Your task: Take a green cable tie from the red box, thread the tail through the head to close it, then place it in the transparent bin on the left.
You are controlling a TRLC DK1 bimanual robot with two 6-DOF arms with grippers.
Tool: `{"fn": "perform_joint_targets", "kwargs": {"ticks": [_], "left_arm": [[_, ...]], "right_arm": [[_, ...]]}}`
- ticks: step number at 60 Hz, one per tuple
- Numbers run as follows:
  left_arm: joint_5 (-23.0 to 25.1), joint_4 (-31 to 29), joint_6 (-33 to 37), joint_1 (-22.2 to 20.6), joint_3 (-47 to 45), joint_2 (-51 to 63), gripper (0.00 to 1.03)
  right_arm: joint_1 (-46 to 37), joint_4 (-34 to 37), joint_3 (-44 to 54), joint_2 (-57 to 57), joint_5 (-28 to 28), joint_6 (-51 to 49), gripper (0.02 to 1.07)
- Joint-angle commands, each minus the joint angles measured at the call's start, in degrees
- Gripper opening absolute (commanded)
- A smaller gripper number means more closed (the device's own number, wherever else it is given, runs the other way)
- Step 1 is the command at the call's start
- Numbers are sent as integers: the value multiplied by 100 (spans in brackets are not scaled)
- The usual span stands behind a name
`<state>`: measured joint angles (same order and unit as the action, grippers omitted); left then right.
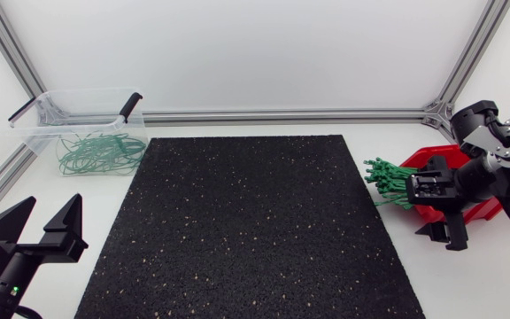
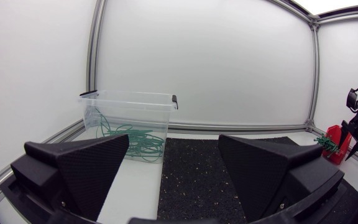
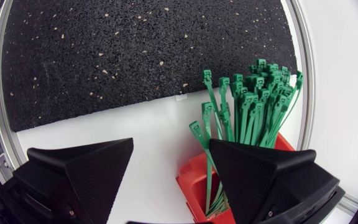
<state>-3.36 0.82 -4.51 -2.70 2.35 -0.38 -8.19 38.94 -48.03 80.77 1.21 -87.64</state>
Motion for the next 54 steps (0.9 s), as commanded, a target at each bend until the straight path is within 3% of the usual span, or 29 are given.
{"fn": "perform_joint_targets", "kwargs": {"ticks": [1,29,54], "left_arm": [[-25,-126,-85,24,-226,-14,100],[-25,-126,-85,24,-226,-14,100],[-25,-126,-85,33,-226,-14,100]], "right_arm": [[36,-53,198,114,-51,-193,91],[-350,378,514,-607,-156,-702,91],[-271,-624,936,-905,-227,-1177,90]]}}
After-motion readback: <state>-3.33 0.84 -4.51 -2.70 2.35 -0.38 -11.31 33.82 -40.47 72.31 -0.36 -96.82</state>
